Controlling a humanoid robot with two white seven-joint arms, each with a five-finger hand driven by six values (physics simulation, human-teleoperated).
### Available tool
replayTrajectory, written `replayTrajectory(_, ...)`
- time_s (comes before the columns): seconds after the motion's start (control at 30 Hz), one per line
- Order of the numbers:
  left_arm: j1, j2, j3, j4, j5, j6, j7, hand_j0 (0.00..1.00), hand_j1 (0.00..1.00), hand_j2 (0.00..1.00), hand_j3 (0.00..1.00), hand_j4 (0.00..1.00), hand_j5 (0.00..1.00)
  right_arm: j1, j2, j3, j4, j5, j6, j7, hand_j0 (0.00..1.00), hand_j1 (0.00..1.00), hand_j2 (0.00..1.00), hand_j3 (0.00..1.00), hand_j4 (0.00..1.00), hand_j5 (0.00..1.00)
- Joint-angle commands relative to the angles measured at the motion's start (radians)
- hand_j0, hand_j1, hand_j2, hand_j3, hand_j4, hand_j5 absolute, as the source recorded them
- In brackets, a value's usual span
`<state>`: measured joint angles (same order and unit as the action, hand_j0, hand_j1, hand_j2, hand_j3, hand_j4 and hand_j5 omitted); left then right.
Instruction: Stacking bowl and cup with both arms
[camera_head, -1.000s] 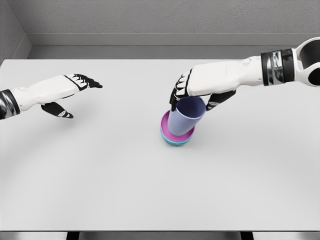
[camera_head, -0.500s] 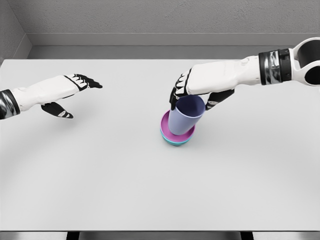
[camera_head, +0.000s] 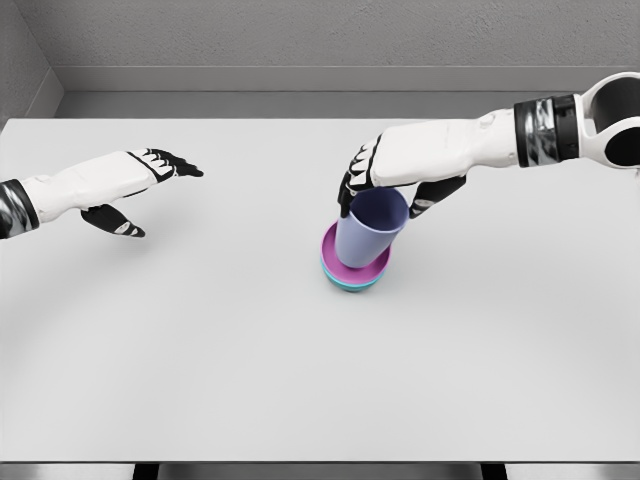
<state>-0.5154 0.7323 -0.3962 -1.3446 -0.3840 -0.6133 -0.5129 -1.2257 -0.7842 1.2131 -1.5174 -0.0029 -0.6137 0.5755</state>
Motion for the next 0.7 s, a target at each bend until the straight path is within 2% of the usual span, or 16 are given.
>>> replayTrajectory(0.0,0.0,0.001,0.0,0.001,0.007,0.002,0.001,1.0,1.0,1.0,1.0,1.0,1.0,0.0,0.0,0.002,0.01,-0.006,0.003,0.0,0.7,0.7,0.7,0.7,0.7,0.7)
replayTrajectory(0.03,0.0,0.001,0.0,0.005,0.007,0.002,0.001,1.0,1.0,1.0,1.0,1.0,1.0,0.0,0.0,0.002,0.01,-0.006,0.003,0.0,0.75,0.75,0.75,0.75,0.75,0.75)
replayTrajectory(0.1,0.0,0.001,-0.001,0.007,0.007,0.002,0.001,1.0,1.0,1.0,1.0,1.0,1.0,0.0,0.0,0.002,0.011,-0.006,0.003,0.0,0.98,0.98,0.98,0.98,0.98,0.98)
replayTrajectory(0.13,0.0,0.001,0.0,0.007,0.007,0.002,0.001,1.0,1.0,1.0,1.0,1.0,1.0,0.0,0.0,0.002,0.011,-0.005,0.003,0.0,1.0,1.0,1.0,1.0,1.0,1.0)
replayTrajectory(0.53,0.0,0.002,-0.001,0.008,0.005,0.002,-0.001,1.0,1.0,1.0,1.0,1.0,1.0,-0.011,-0.01,-0.014,0.013,-0.006,0.003,-0.005,1.0,1.0,1.0,1.0,1.0,1.0)
replayTrajectory(0.67,0.0,0.002,-0.012,0.021,0.008,0.002,-0.001,1.0,1.0,1.0,1.0,1.0,1.0,-0.014,-0.072,-0.04,0.032,-0.012,0.003,-0.009,1.0,1.0,1.0,1.0,1.0,1.0)
